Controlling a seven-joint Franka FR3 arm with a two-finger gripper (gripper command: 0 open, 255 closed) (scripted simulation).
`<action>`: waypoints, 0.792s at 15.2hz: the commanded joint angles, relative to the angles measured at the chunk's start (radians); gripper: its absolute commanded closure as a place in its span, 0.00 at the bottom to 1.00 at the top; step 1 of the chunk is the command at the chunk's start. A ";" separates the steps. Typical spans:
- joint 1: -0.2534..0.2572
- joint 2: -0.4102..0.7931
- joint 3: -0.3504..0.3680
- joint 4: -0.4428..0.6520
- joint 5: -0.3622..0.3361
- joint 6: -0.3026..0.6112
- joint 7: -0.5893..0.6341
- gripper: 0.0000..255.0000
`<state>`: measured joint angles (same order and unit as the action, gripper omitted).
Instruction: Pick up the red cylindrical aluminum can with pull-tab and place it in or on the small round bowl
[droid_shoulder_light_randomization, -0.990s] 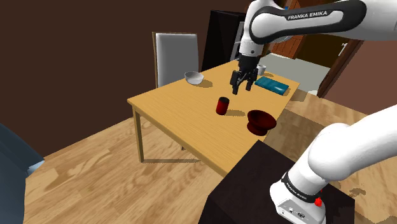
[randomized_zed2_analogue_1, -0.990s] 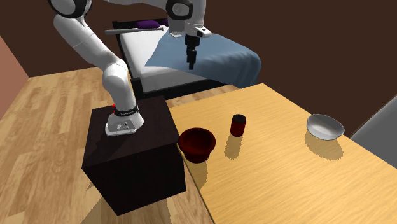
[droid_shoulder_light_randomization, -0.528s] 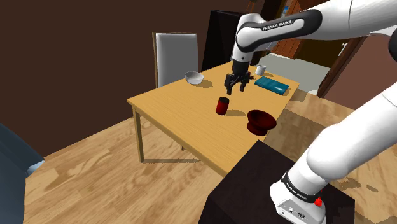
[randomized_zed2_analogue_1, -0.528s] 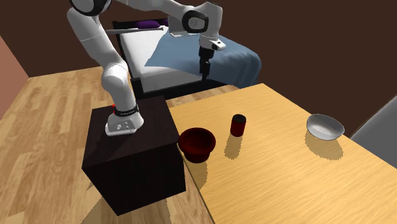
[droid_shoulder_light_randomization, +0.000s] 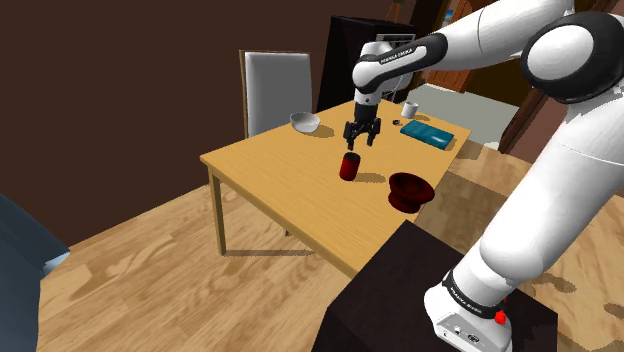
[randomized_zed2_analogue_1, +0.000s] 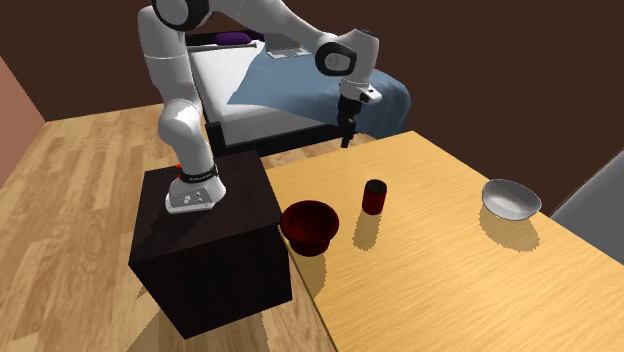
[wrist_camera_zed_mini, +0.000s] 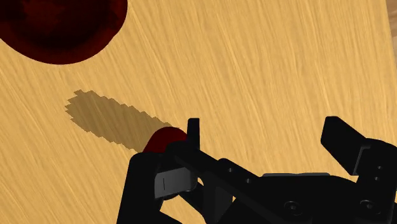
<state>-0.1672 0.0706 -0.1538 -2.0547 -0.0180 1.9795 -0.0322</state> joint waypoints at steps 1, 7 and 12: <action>-0.010 0.074 -0.008 0.051 0.007 0.019 -0.009 0.00; -0.055 0.296 -0.028 0.247 0.036 0.039 -0.043 0.00; -0.102 0.490 -0.036 0.452 0.062 0.023 -0.063 0.00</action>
<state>-0.2549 0.5150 -0.1873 -1.6530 0.0378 2.0069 -0.0862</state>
